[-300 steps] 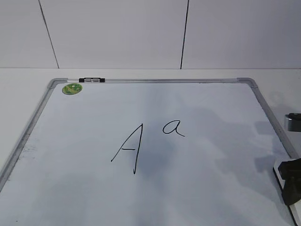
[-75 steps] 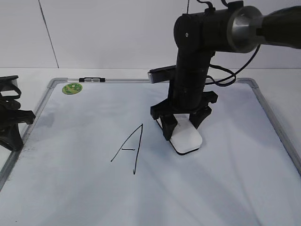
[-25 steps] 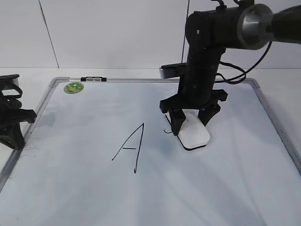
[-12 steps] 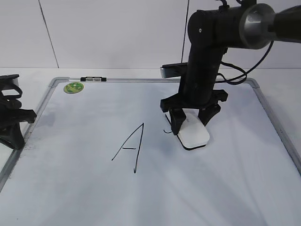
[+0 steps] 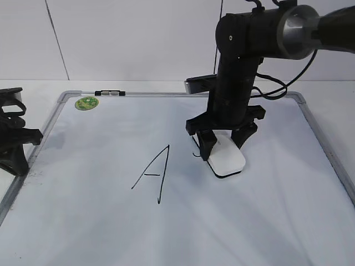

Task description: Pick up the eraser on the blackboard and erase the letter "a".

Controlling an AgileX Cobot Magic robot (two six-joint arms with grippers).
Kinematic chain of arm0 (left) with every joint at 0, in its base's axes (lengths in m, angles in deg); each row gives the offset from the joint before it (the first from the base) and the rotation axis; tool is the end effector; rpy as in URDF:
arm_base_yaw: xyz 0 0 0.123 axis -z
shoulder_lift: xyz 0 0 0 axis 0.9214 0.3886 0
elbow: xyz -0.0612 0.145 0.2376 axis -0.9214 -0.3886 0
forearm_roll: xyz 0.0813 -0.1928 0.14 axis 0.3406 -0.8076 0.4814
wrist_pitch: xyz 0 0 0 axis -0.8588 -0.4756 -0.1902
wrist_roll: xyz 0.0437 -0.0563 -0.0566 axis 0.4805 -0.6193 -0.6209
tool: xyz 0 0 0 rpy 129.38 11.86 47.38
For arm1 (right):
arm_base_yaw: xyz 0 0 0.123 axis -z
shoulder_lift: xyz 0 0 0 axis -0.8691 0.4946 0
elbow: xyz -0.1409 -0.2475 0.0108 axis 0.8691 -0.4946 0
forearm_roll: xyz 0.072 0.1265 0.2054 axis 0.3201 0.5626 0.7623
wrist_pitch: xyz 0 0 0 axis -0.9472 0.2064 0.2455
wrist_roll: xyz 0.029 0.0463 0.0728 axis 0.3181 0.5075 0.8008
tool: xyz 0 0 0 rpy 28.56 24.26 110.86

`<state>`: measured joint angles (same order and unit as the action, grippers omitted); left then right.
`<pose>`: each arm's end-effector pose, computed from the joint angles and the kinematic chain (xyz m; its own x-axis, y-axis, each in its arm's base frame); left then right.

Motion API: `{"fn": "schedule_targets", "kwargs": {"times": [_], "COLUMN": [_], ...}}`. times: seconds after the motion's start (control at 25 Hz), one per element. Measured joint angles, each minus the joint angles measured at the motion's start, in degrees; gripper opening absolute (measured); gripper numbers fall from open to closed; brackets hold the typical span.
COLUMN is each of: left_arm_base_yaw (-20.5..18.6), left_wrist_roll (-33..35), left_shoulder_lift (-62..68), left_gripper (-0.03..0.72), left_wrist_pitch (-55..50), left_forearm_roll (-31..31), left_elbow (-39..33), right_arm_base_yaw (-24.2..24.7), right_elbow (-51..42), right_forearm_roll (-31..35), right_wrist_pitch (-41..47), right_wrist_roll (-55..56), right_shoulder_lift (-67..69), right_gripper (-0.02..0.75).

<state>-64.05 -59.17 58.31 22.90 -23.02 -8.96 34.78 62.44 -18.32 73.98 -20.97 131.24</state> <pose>0.3381 -0.0302 0.1531 -0.9943 -0.0464 -0.0960 -0.0327 0.9896 -0.1398 0.3953 0.1958 0.1778 -0.9224 -0.3861 -0.0104 -0.3859 0.9202 0.0656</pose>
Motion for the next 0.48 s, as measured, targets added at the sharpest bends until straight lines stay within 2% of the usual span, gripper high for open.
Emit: {"fn": "schedule_targets", "kwargs": {"times": [0.48], "left_arm_base_yaw": [0.0], "left_wrist_roll": [0.0], "left_shoulder_lift": [0.0], "left_gripper": [0.014], "left_wrist_pitch": [0.0], "left_forearm_roll": [0.0], "left_elbow": [0.0], "right_arm_base_yaw": [-0.55], "right_elbow": [0.0], "right_forearm_roll": [0.46], "right_wrist_pitch": [0.0], "right_wrist_roll": [-0.08], "right_shoulder_lift": [0.0], "right_gripper": [0.558]}}
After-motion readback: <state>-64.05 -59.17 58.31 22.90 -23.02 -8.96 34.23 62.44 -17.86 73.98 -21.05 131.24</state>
